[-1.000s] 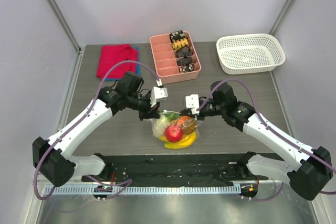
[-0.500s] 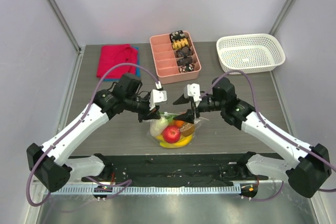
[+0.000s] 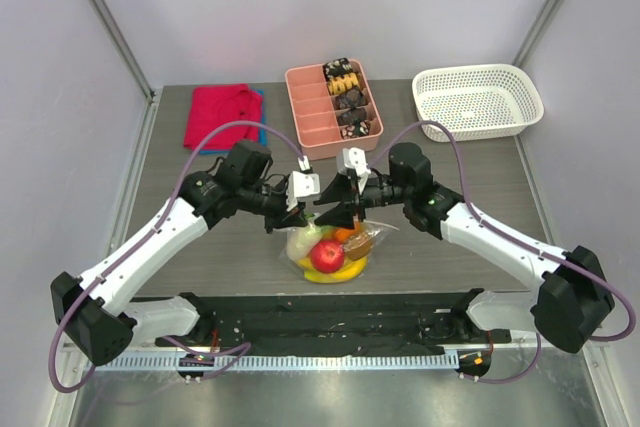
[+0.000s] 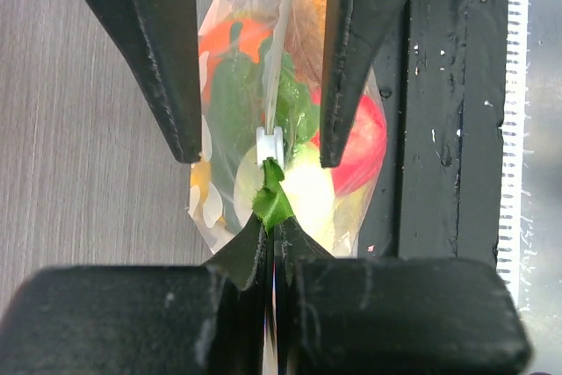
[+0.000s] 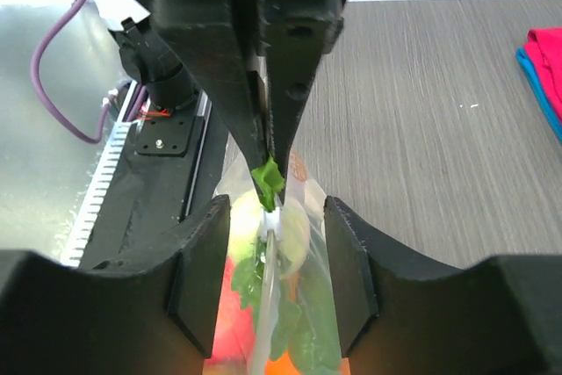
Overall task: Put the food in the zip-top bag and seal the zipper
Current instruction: Zip the zipper food storage bag at the center of the board.
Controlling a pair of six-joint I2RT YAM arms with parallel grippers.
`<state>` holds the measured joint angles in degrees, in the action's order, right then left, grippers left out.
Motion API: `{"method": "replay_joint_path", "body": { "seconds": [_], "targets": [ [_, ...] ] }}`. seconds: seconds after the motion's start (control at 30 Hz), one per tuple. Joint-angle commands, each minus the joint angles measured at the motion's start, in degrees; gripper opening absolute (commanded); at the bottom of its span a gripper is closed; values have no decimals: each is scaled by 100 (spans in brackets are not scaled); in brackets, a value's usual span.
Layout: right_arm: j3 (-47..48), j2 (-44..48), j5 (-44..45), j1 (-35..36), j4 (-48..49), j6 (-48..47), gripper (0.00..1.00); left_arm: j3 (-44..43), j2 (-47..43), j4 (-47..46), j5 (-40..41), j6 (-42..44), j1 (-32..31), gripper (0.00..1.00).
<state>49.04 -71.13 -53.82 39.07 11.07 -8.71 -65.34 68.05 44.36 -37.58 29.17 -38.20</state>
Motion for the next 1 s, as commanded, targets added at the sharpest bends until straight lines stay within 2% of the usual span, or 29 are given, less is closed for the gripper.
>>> {"method": "replay_joint_path", "body": {
  "seconds": [0.0, 0.07, 0.13, 0.17, 0.2, 0.3, 0.47, 0.53, 0.63, 0.8, 0.97],
  "targets": [
    [387, 100, 55, 180, -253, -490, 47, -172, -178, -358, -91, 63, -13, 0],
    [457, 12, 240, 259, -682, -893, 46, -189, -178, -358, -83, 54, -13, 0],
    [554, -32, 363, 277, -939, -1088, 38, -207, -187, -340, -82, 54, -13, 0],
    [554, -23, 486, 277, -1062, -1167, 31, -207, -187, -331, -74, 71, -21, 0],
    [563, 3, 565, 285, -1063, -1264, 19, -198, -187, -331, -82, 71, -13, 0],
    [581, 213, 864, 277, -1467, -1510, 2, -154, -248, -279, -56, 115, -21, 0],
    [546, 521, 1137, 189, -2143, -1923, 1, -40, -363, -244, 32, 238, -4, 0],
    [519, 609, 1164, 136, -2328, -1994, 5, -14, -389, -235, 23, 247, -12, 0],
    [519, 627, 1163, 127, -2460, -2117, 1, -40, -398, -226, 32, 282, -4, 0],
    [651, 636, 1138, -74, -3022, -2451, 2, -58, -407, -138, 76, 352, -13, 0],
    [721, 925, 997, -504, -4059, -3039, 8, -5, -468, -112, 76, 414, -13, 0]
  ]
}}
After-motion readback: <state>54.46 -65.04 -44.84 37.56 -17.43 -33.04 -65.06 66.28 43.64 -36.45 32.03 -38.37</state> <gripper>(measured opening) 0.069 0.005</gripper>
